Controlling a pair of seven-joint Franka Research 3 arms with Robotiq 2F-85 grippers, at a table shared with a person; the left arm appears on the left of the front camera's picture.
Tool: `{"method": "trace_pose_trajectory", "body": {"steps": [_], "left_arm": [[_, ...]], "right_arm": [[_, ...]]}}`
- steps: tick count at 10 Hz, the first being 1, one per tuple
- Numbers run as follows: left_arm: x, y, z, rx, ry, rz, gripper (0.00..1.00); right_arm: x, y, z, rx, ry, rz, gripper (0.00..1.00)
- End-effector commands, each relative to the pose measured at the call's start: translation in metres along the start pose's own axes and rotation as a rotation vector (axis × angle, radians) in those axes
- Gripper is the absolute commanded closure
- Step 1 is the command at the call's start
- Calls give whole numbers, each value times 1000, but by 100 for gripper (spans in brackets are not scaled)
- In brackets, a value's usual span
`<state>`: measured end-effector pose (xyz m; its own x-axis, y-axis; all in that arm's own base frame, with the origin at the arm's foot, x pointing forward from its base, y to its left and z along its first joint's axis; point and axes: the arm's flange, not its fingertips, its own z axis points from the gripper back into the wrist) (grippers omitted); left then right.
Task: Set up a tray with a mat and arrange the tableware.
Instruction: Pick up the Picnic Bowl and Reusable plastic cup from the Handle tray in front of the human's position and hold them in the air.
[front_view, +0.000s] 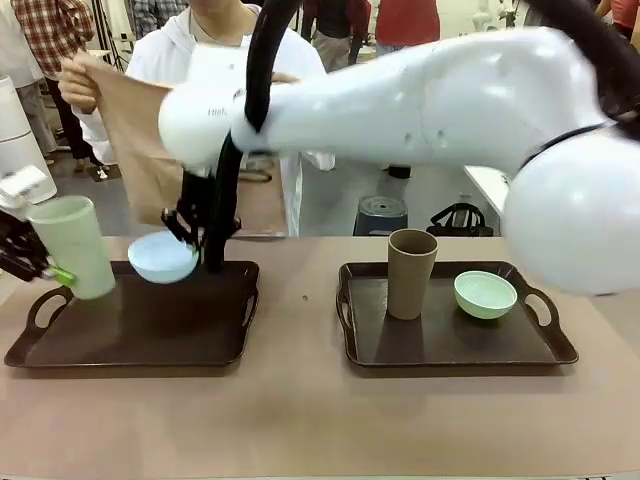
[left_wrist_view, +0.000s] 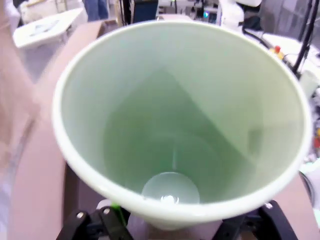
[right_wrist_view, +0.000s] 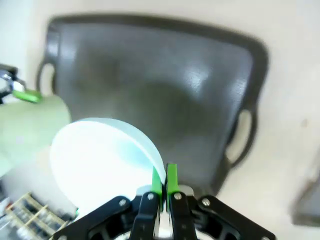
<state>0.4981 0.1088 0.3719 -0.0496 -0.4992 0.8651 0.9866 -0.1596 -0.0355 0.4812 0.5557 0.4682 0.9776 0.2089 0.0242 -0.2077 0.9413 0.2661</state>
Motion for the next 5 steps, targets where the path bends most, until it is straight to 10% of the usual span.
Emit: {"method": "trace_pose_trajectory", "body": {"steps": [1,5], "left_arm": [[57,-32,42,69,1,-109,100],[95,-48,71,97,23,-148,100]], "right_arm": [[-39,-5,53,-29,27,-1,100],[-47,3,92,-96,55,-66,100]]}}
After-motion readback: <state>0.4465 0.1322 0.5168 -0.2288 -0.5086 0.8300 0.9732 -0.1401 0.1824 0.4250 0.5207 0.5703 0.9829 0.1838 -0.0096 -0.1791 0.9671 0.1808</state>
